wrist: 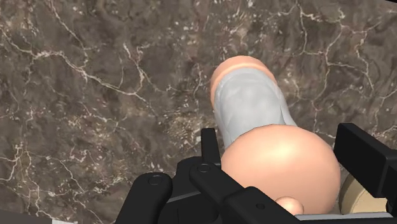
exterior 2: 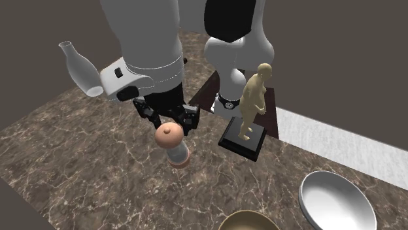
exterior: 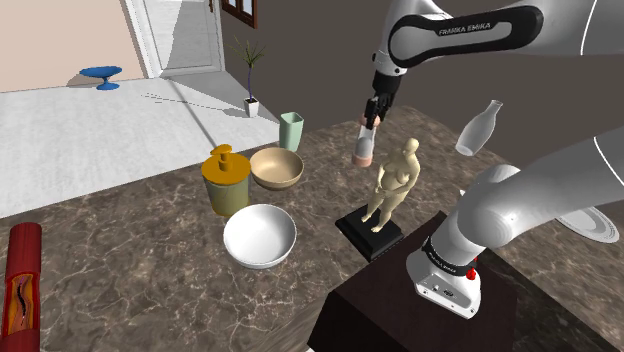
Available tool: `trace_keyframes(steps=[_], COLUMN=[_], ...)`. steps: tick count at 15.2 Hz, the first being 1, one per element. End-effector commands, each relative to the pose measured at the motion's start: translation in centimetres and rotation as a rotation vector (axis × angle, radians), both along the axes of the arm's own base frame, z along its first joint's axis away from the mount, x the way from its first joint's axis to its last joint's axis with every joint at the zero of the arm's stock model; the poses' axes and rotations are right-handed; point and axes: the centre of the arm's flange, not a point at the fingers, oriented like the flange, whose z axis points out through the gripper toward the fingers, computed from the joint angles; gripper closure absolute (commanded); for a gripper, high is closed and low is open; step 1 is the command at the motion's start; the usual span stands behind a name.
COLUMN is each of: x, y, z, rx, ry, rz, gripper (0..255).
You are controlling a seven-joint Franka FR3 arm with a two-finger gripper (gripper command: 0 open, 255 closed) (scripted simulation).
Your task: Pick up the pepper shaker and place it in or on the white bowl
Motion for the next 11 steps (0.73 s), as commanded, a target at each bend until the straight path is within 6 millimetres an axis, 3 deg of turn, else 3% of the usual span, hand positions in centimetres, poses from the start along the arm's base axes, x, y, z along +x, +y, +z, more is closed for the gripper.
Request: trace_keyframes(steps=[1,11], x=[0.0,0.0], y=[-0.1,-0.1], z=[1.2,6.5], rx=[0.0,0.0], ry=[0.0,0.0], rz=[0.0,0.0], gripper=[255,255])
